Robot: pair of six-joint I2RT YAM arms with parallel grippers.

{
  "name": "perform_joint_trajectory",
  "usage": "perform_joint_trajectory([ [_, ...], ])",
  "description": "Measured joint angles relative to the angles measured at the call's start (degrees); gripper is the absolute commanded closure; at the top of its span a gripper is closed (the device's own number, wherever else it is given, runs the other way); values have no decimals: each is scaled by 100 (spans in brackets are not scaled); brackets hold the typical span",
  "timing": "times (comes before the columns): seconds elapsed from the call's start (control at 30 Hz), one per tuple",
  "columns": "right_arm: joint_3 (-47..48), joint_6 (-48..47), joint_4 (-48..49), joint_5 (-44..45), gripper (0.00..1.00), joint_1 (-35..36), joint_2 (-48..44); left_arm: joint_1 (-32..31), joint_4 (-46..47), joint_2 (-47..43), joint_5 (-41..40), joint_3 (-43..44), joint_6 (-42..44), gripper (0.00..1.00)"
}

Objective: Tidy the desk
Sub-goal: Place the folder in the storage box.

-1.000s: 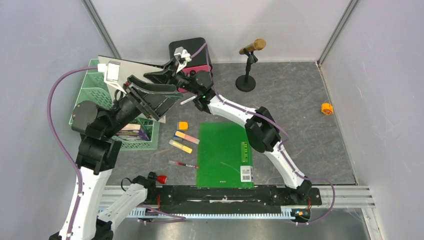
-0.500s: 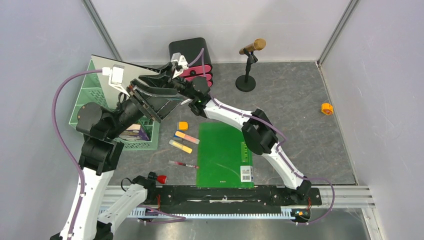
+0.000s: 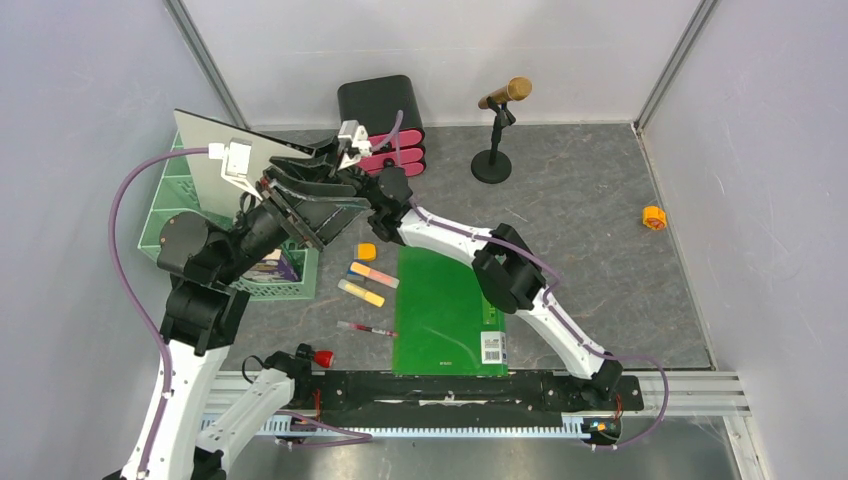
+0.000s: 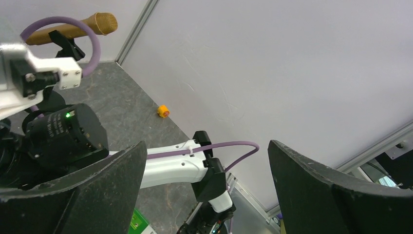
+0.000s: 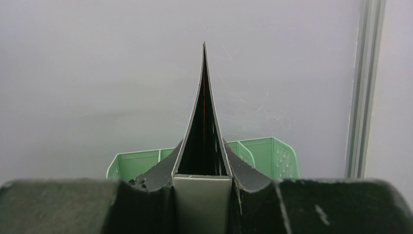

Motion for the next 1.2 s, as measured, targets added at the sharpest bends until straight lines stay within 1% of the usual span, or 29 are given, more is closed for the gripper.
perform_joint_trajectory([
  [0.1, 31, -94, 59, 15, 100, 68, 155, 0, 0, -74, -9, -63, 0, 0],
  [0.23, 31, -308, -105, 9, 100, 131, 269, 0, 0, -155, -22, -186, 0, 0],
  [0.63, 17, -610, -352, -321, 100, 197, 282, 0, -20, -181, -26, -273, 0, 0],
  [0.67, 15, -614, -367, -337, 93, 197, 282, 0, -26, -190, -28, -273, 0, 0],
  [0.73, -17, -621, -372, -343, 65, 197, 282, 0, -35, -210, -33, -273, 0, 0],
  [0.77, -44, -619, -372, -341, 48, 197, 282, 0, -39, -223, -42, -273, 0, 0],
  [0.8, -85, -612, -367, -323, 37, 197, 282, 0, -46, -236, -52, -273, 0, 0],
  [0.83, -133, -579, -363, -297, 32, 197, 282, 0, -52, -247, -74, -273, 0, 1],
  [0.87, -188, -581, -354, -271, 27, 197, 282, 0, -63, -254, -87, -273, 2, 0],
  [1.0, -409, -535, -299, -160, 18, 190, 280, 0, -170, -275, -173, -273, 2, 0],
  [1.2, -793, -448, -164, -94, 16, 186, 170, 0, -306, -282, -192, -273, 2, 0],
])
